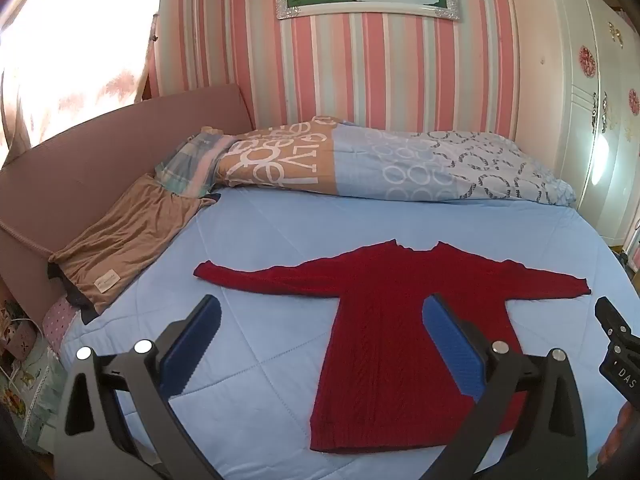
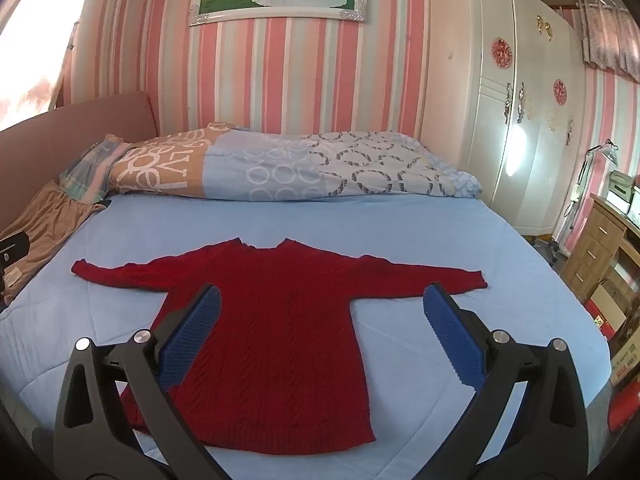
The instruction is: Fold small clothes
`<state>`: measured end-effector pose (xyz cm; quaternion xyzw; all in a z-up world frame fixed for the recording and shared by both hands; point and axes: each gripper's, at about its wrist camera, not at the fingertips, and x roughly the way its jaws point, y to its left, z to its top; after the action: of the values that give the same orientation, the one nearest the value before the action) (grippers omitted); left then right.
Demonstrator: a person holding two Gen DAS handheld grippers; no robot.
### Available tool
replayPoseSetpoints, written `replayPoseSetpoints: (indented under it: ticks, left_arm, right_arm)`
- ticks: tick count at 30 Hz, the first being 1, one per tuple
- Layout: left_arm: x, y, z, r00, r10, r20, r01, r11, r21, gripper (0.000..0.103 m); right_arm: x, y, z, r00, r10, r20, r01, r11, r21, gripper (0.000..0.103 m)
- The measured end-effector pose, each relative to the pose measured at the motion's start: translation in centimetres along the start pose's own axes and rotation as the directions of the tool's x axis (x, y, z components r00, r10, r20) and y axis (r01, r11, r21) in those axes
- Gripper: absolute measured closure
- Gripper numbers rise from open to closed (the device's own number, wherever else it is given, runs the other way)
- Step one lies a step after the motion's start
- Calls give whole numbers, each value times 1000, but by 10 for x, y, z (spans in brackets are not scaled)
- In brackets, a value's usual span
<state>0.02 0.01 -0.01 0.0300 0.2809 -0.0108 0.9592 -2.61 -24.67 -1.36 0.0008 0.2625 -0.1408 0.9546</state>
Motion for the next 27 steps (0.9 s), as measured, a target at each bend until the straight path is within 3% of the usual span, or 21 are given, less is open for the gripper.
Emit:
replayPoseSetpoints:
  ticks: [27]
  left_arm:
    - [-6,-6,7,1000,0,12,-1,1000,20,2]
  right_arm:
    - [1,-9,-9,1000,2,0,-2,1000,8,3]
